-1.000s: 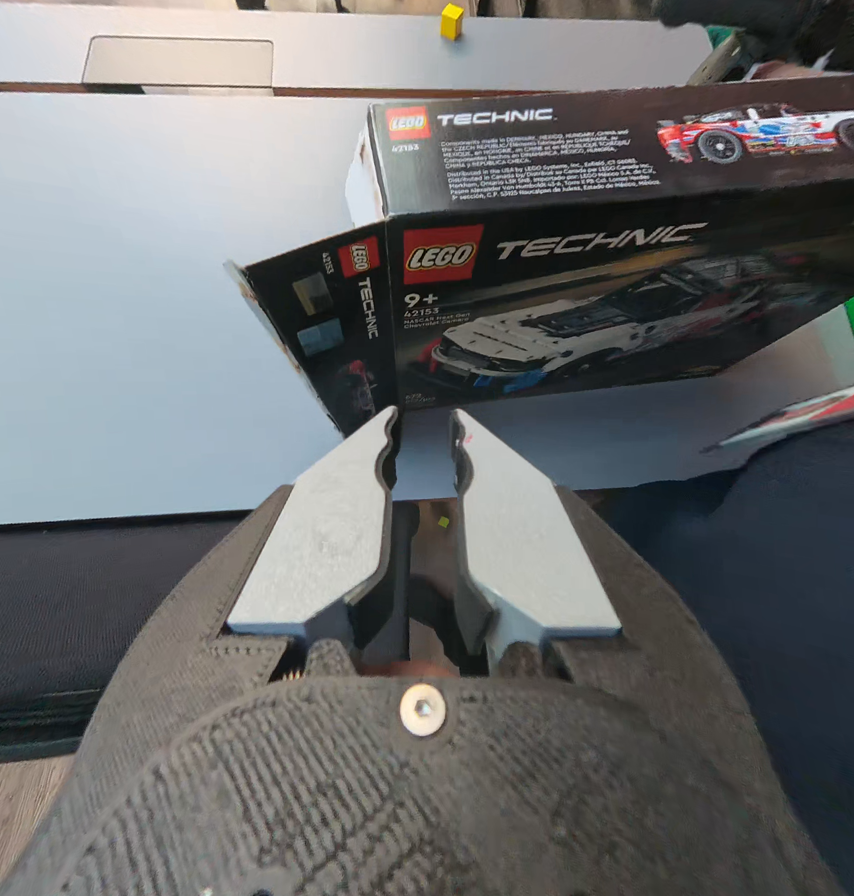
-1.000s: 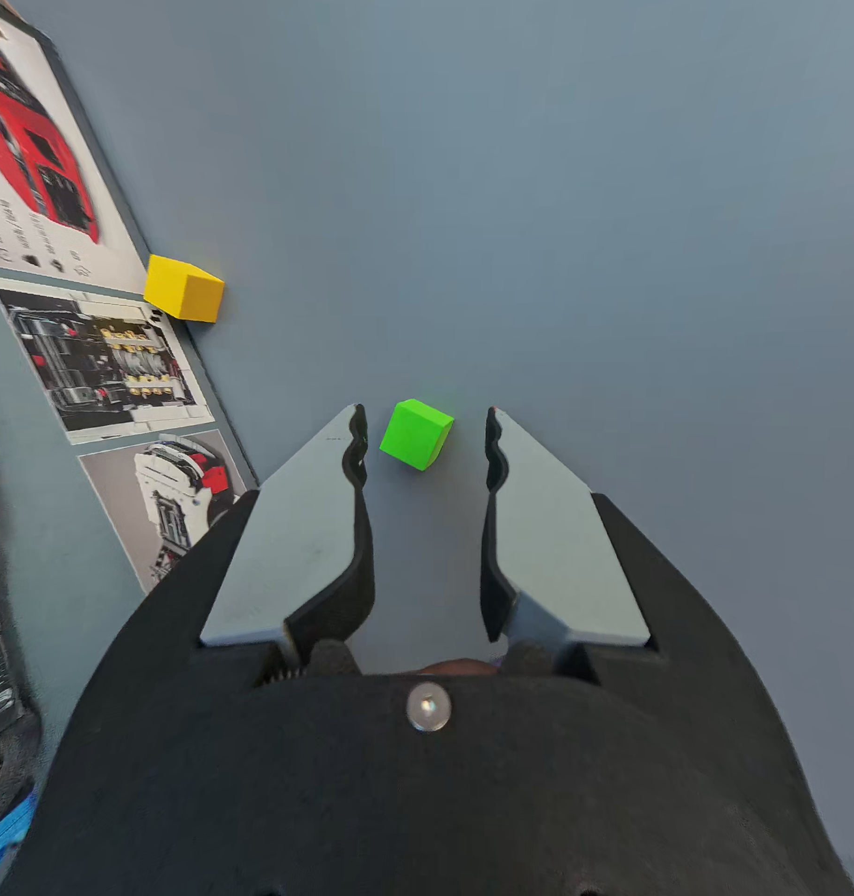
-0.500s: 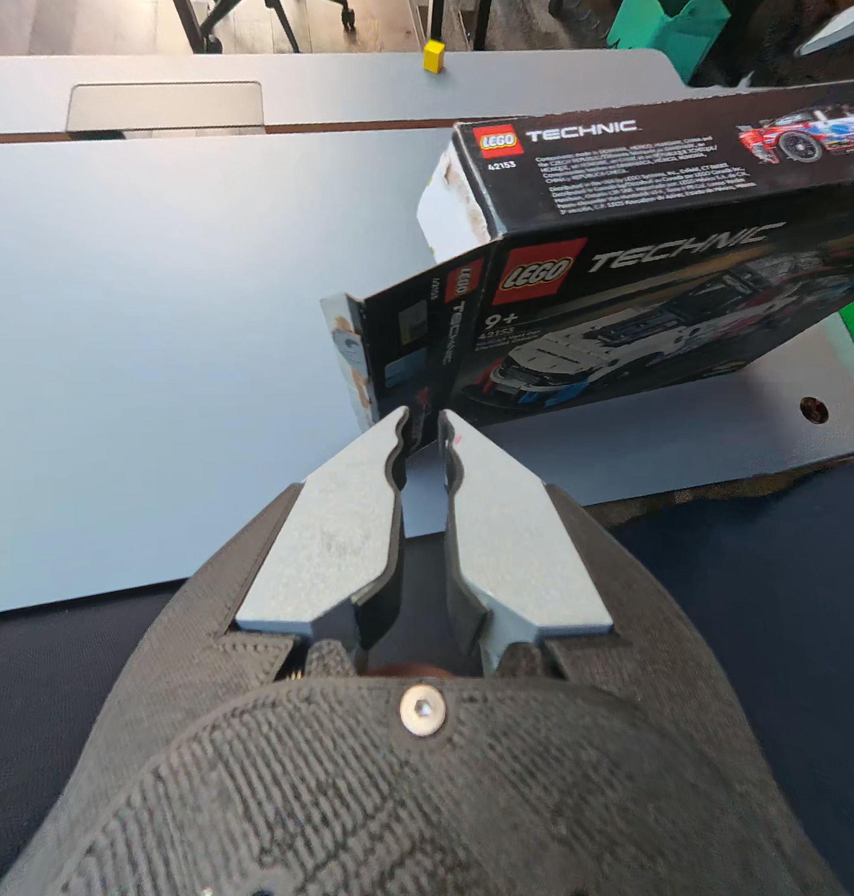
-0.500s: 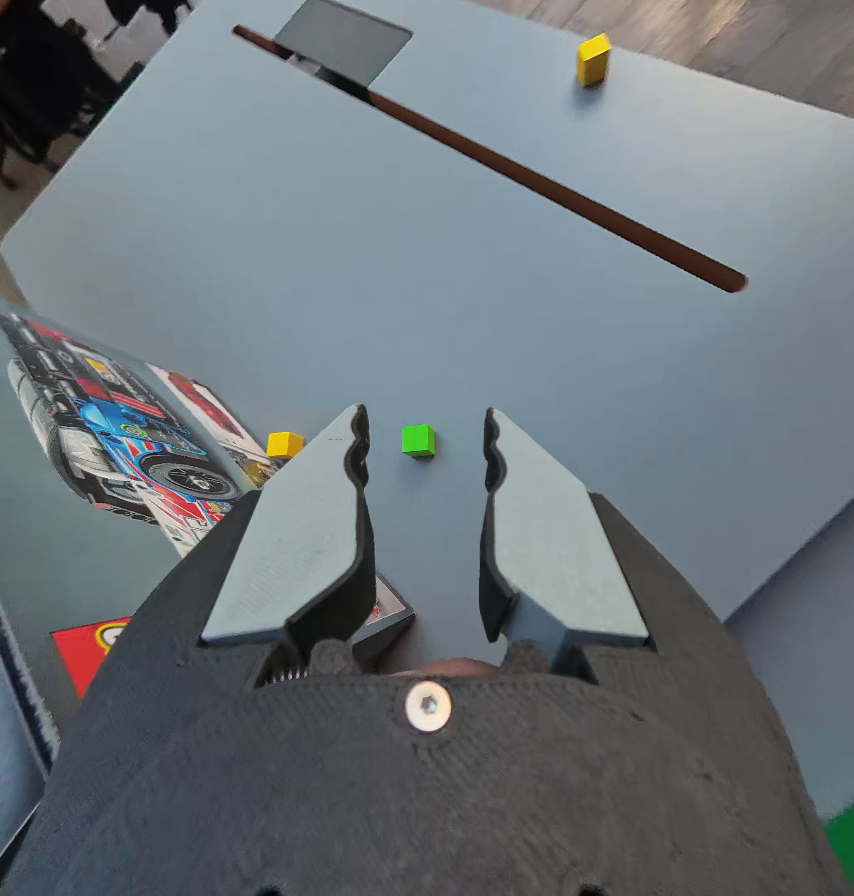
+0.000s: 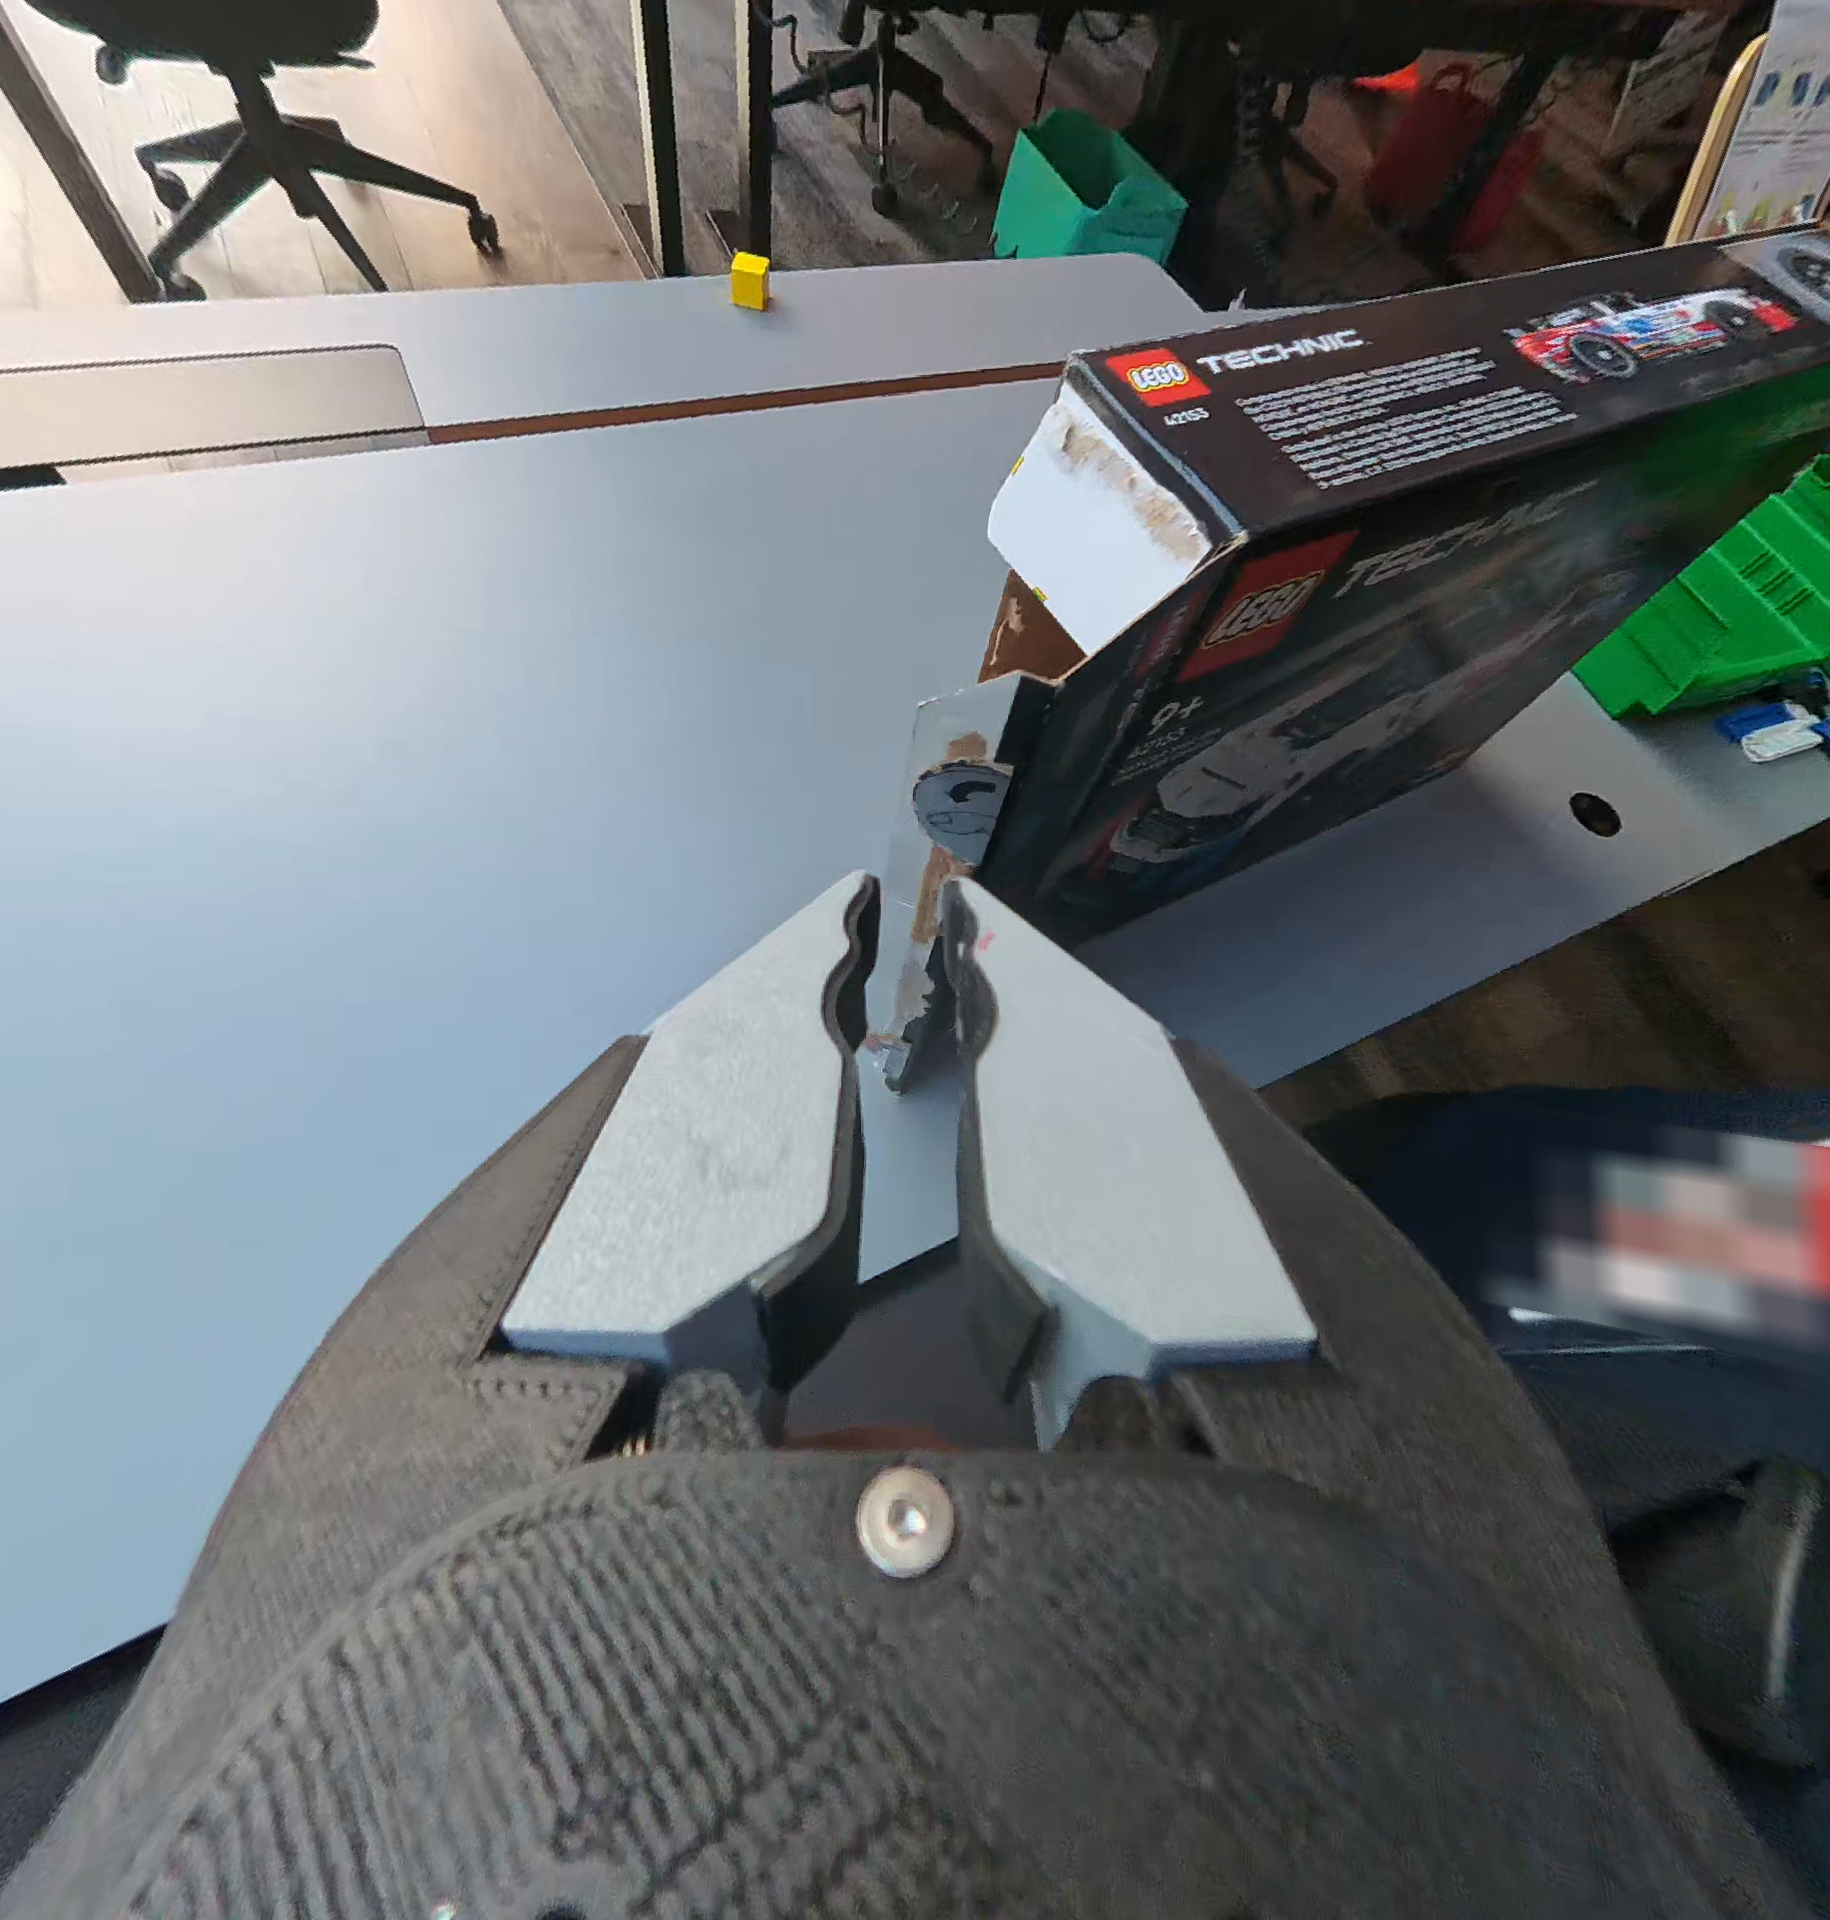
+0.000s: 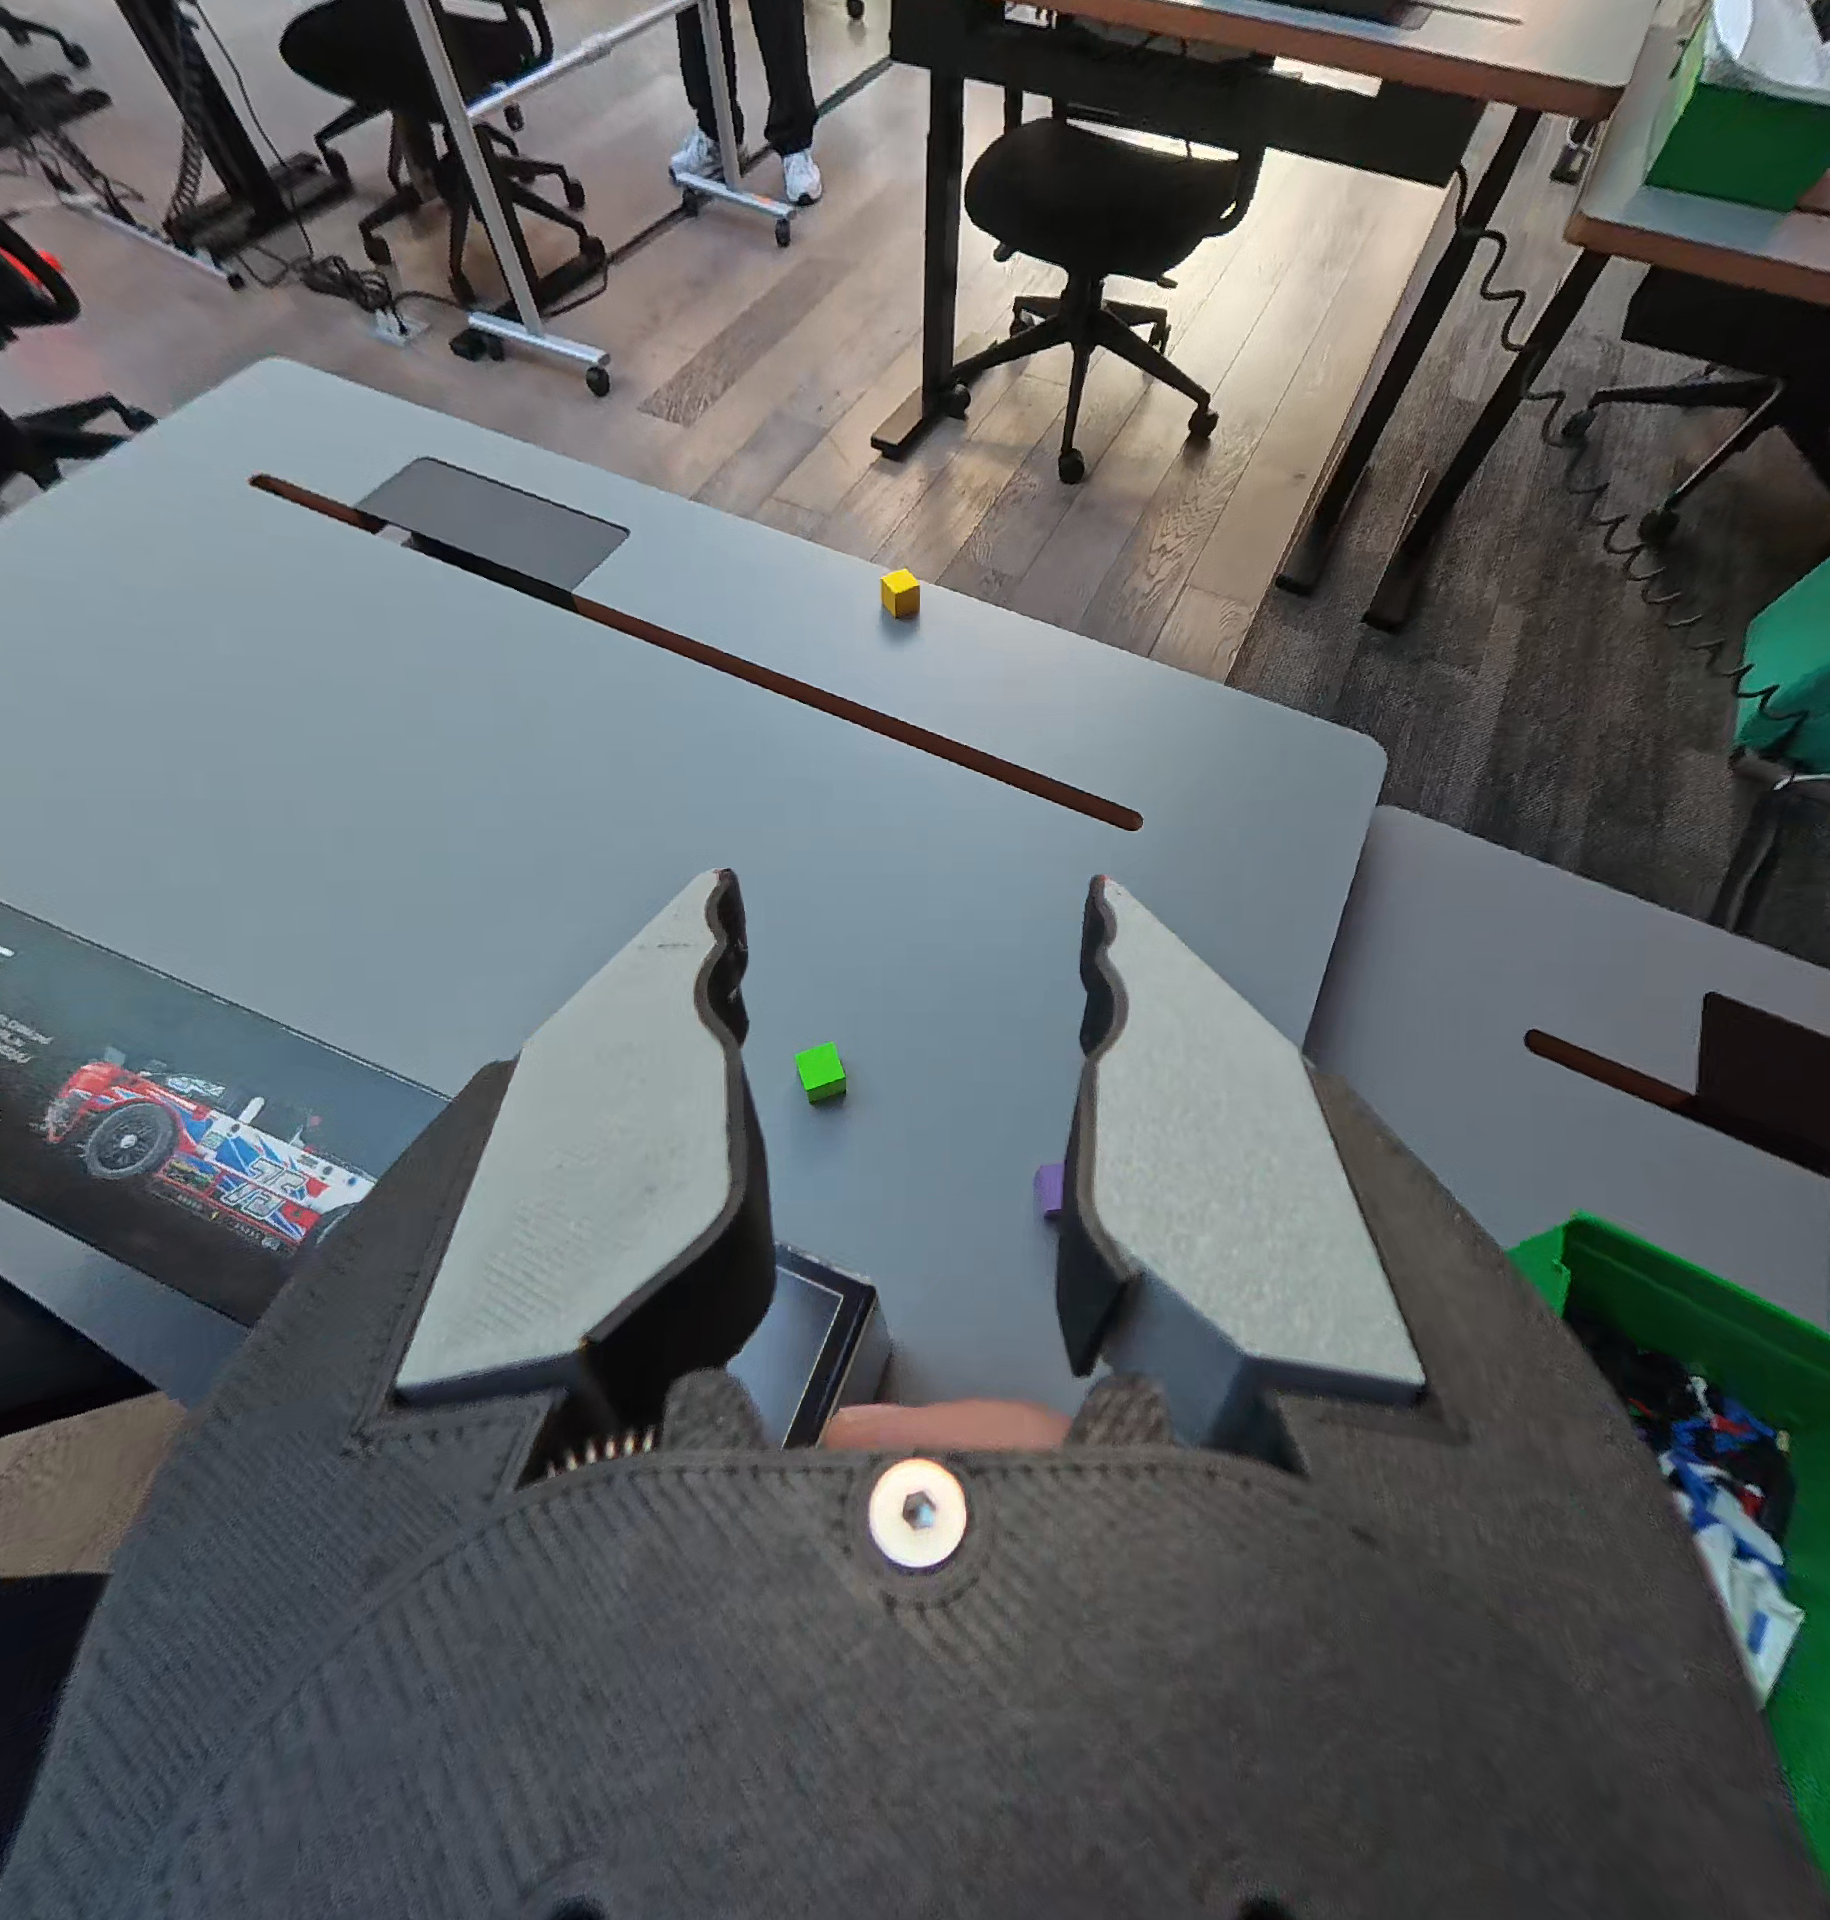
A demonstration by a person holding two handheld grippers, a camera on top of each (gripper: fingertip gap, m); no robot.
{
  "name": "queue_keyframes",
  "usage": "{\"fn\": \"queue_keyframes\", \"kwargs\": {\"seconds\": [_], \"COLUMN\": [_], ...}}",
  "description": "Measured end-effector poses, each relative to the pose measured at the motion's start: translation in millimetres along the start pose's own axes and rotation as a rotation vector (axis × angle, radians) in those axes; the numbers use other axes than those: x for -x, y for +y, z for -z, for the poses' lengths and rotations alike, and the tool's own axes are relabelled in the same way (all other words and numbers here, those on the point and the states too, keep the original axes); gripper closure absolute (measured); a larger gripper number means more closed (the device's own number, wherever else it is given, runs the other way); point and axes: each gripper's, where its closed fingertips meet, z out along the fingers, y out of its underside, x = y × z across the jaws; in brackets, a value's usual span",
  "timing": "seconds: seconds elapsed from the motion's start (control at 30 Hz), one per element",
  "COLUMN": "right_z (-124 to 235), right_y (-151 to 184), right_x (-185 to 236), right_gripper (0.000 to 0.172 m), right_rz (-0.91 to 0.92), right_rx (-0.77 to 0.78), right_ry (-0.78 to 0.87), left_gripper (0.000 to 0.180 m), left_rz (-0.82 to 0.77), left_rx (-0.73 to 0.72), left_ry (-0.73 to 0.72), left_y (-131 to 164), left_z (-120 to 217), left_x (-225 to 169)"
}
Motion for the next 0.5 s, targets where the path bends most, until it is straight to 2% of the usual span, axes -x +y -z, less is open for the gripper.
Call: {"fn": "queue_keyframes", "kwargs": {"seconds": [0.13, 0.23, 0.37, 0.5], "right_z": [-35.2, -95.6, -220.6, -361.6], "right_y": [-18.0, -33.4, -41.9, -20.8], "right_x": [7.0, 9.8, 14.5, 19.6], "right_gripper": [0.107, 0.104, 0.105, 0.105], "right_rz": [0.066, 0.138, 0.254, 0.274], "right_rx": [0.054, 0.113, 0.222, 0.376], "right_ry": [-0.049, -0.136, -0.267, -0.367], "left_gripper": [0.176, 0.180, 0.180, 0.180], "left_rz": [-0.002, -0.052, -0.107, -0.223], "left_rx": [-0.021, -0.048, 0.031, 0.141], "left_ry": [-0.079, -0.193, -0.372, -0.563], "left_y": [4.0, 1.9, 13.6, 22.1], "left_z": [-0.6, 1.1, -1.6, -2.1], "left_x": [9.7, 18.9, 33.4, 44.1]}}
